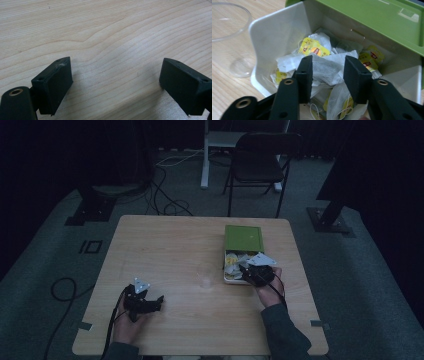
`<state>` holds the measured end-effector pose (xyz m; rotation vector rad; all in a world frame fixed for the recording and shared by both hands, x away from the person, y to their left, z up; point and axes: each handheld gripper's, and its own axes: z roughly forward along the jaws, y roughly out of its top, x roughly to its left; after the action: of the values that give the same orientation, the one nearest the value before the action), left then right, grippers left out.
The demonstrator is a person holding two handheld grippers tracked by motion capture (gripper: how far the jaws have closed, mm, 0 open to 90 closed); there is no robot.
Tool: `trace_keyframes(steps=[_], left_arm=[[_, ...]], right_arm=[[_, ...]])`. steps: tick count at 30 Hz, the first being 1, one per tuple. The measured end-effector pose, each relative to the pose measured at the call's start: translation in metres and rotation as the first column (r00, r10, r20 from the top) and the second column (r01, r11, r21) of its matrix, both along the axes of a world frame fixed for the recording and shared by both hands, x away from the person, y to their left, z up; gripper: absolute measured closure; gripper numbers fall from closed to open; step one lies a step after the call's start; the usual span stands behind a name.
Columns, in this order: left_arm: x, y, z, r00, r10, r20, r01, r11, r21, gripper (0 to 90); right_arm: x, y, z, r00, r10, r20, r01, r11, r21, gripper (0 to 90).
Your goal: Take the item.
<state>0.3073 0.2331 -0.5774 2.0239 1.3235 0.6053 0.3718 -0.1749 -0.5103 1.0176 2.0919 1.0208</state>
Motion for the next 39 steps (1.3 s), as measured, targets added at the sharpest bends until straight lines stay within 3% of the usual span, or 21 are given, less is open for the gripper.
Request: trace_keyframes(steps=[10,19,27,39], left_arm=[[0.0,0.0,0.0,1.0,0.0,0.0,0.0,1.0,0.0,12.1],[0.0,0.0,0.0,1.0,0.0,0.0,0.0,1.0,0.0,12.1],[0.0,0.0,0.0,1.0,0.0,-0.002,0.0,1.0,0.001,12.1],[0.0,0.0,0.0,1.0,0.002,-0.001,-0.002,1.0,-0.001,12.1]], right_arm=[[0.005,0.007,-0.006,0.9997,-0.023,0.002,0.023,0.997,-0.075,57.0],[0.008,0.007,-0.008,0.9989,-0.046,-0.001,0.046,0.995,-0.091,70.3],[0.009,0.003,-0.007,0.9988,-0.048,-0.011,0.047,0.996,-0.076,89.4],[0.001,-0.004,0.011,0.9986,-0.04,0.033,0.041,0.999,-0.012,90.0]])
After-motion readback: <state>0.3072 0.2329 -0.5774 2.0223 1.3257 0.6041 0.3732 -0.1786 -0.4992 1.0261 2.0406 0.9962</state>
